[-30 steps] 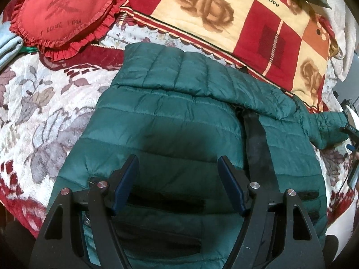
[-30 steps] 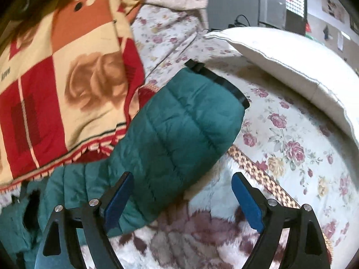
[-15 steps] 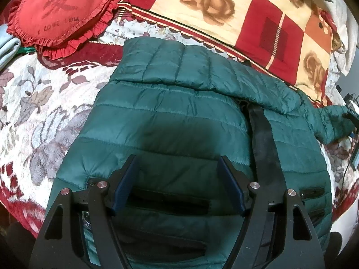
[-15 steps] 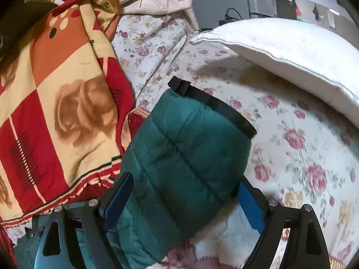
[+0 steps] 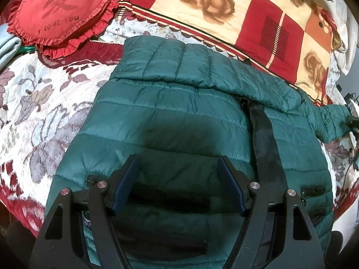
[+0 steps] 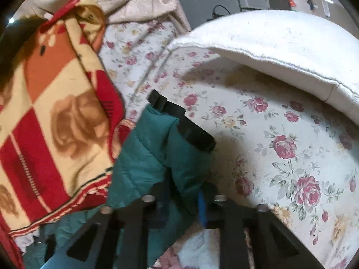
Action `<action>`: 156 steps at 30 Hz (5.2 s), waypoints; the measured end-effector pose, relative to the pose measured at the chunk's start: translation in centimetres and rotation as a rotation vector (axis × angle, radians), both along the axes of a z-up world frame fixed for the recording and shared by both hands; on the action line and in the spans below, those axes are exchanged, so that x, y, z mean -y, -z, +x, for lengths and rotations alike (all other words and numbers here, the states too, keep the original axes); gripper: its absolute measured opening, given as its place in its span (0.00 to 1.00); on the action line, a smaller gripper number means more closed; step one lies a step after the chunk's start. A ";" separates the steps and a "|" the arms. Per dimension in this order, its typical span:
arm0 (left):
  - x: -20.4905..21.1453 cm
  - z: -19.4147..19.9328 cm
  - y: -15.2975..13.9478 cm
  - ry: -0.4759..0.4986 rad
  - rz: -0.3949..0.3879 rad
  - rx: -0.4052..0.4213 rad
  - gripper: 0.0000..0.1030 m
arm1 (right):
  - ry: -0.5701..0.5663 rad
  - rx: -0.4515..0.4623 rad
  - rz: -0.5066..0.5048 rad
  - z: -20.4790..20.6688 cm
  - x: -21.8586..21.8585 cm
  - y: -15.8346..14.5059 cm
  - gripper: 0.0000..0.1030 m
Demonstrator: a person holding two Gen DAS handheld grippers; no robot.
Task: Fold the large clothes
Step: 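Grasp the other sleeve cuff with the right tool and lift it, then carry the held sleeve across the jacket body with the right tool, then open the right tool to lay the sleeve on the jacket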
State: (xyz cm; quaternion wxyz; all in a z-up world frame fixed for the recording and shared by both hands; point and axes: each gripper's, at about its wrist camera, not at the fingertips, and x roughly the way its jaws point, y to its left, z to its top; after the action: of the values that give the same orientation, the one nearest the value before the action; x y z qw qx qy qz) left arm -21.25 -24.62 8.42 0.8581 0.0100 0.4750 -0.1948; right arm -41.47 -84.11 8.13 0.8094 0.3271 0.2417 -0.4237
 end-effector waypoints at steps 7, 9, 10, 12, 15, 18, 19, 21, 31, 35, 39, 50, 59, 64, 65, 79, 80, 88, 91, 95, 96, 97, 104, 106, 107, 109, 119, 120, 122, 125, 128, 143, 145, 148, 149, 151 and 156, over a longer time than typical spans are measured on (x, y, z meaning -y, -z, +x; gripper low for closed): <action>-0.1 -0.9 -0.8 0.018 -0.028 0.002 0.71 | -0.096 0.036 -0.070 0.7 -4.6 -2.8 0.11; -0.4 -1.1 -1.2 0.019 -0.036 0.013 0.71 | -0.134 0.039 -0.092 1.3 -6.2 -3.7 0.10; -0.4 -1.2 -1.3 0.018 -0.039 0.015 0.71 | -0.148 0.040 -0.098 1.5 -6.8 -4.1 0.10; -0.8 -1.2 -1.6 0.014 -0.051 0.012 0.71 | -0.185 0.044 -0.113 2.1 -8.4 -5.0 0.10; -1.3 -1.2 -1.9 0.005 -0.069 0.010 0.71 | -0.223 0.052 -0.133 2.8 -10.3 -6.1 0.10; -1.7 -1.3 -2.4 0.000 -0.083 0.015 0.71 | -0.269 0.066 -0.152 3.4 -12.1 -7.2 0.10; -1.9 -1.2 -2.5 -0.001 -0.085 0.016 0.71 | -0.287 0.064 -0.155 3.7 -12.8 -7.5 0.10; -2.2 -1.2 -2.8 -0.004 -0.090 0.018 0.71 | -0.324 0.057 -0.158 4.4 -13.9 -8.0 0.10; -2.9 -1.2 -3.1 -0.011 -0.094 0.006 0.71 | -0.499 0.055 -0.166 7.6 -20.1 -9.8 0.10; -3.4 -1.2 -3.2 -0.019 -0.100 0.004 0.71 | -0.558 0.041 -0.155 9.2 -22.2 -9.9 0.10; -4.1 -1.2 -3.2 -0.031 -0.115 -0.002 0.71 | -0.615 0.030 -0.144 10.8 -24.3 -9.8 0.10; -6.1 -1.0 -3.4 -0.068 -0.162 -0.004 0.71 | -0.746 -0.009 -0.130 15.2 -30.4 -9.2 0.10; -6.7 -0.8 -3.6 -0.073 -0.171 -0.003 0.71 | -0.847 -0.016 -0.105 19.0 -35.6 -8.2 0.10; -7.5 -0.6 -3.6 -0.085 -0.176 -0.006 0.71 | -0.883 -0.016 -0.086 20.9 -37.7 -7.8 0.10; -7.7 -0.5 -3.5 -0.087 -0.179 -0.008 0.71 | -0.892 -0.013 -0.077 21.4 -38.2 -7.7 0.10; -9.2 0.3 -3.2 -0.112 -0.180 -0.016 0.71 | -1.020 -0.044 -0.009 27.8 -45.5 -4.8 0.09; -9.4 0.4 -3.2 -0.116 -0.181 -0.016 0.71 | -1.028 -0.049 -0.006 28.1 -45.9 -4.5 0.09; -9.7 0.8 -2.6 -0.130 -0.184 -0.036 0.71 | -1.071 -0.106 0.018 30.2 -48.6 -1.7 0.10; -9.6 0.8 -2.5 -0.127 -0.179 -0.037 0.71 | -1.067 -0.126 0.034 30.7 -48.6 -0.5 0.10; -9.6 0.8 -2.5 -0.127 -0.177 -0.040 0.71 | -1.066 -0.140 0.117 31.2 -47.9 1.3 0.20; -9.5 0.8 -2.5 -0.126 -0.175 -0.040 0.71 | -1.065 -0.135 0.131 31.1 -47.7 1.5 0.39; -9.5 0.7 -2.5 -0.127 -0.175 -0.040 0.71 | -1.065 -0.126 0.139 30.9 -47.7 1.5 0.46; -9.2 0.7 -3.0 -0.126 -0.177 -0.027 0.71 | -1.088 -0.065 0.171 29.0 -46.8 0.0 0.53; -9.0 0.7 -3.3 -0.122 -0.170 -0.011 0.71 | -1.092 -0.038 0.180 28.3 -46.4 -0.7 0.53; -8.9 0.7 -3.5 -0.122 -0.166 -0.005 0.71 | -1.090 -0.030 0.170 27.8 -46.1 -1.2 0.53; -8.7 0.7 -3.6 -0.120 -0.161 -0.004 0.71 | -1.084 -0.030 0.155 26.9 -45.7 -1.7 0.53; -7.5 0.3 -3.9 -0.094 -0.139 0.011 0.71 | -0.986 -0.018 0.099 21.4 -41.2 -2.9 0.61; -7.3 0.3 -4.1 -0.088 -0.140 0.014 0.71 | -0.975 -0.017 0.099 20.8 -40.6 -3.0 0.61; -6.9 0.7 -4.4 -0.069 -0.157 0.014 0.71 | -0.951 -0.013 0.087 19.5 -39.2 -3.2 0.61; -6.5 2.2 -5.0 -0.058 -0.221 -0.004 0.71 | -0.906 -0.024 0.051 17.7 -37.2 -3.6 0.65; -5.5 4.9 -5.0 -0.055 -0.267 -0.063 0.71 | -0.867 -0.015 0.057 15.9 -35.1 -3.6 0.66; 2.1 14.9 -1.8 -0.113 -0.169 -0.160 0.52 | -0.746 0.003 0.094 10.4 -28.6 -2.2 0.67; 2.5 14.7 -2.4 -0.095 -0.175 -0.132 0.29 | -0.728 0.005 0.085 10.7 -28.2 -2.5 0.67; 3.0 14.3 -4.5 -0.040 -0.150 -0.042 0.20 | -0.730 0.005 0.054 11.9 -28.3 -3.0 0.67; 2.8 14.3 -5.2 -0.038 -0.141 -0.007 0.19 | -0.731 -0.006 0.037 12.8 -28.5 -3.1 0.67; 1.9 14.4 -6.3 -0.043 -0.135 0.053 0.18 | -0.752 -0.018 0.025 14.8 -29.1 -3.2 0.67; 0.8 15.8 -3.1 -0.079 -0.066 0.004 0.18 | -0.768 -0.105 0.016 20.2 -30.7 -0.6 0.66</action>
State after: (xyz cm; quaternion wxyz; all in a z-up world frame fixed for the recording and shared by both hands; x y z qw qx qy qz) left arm -5.45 -25.43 11.49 0.8659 -0.0369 0.4667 -0.1763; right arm -21.25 -53.44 8.72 0.8931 0.1969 0.3909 -0.1038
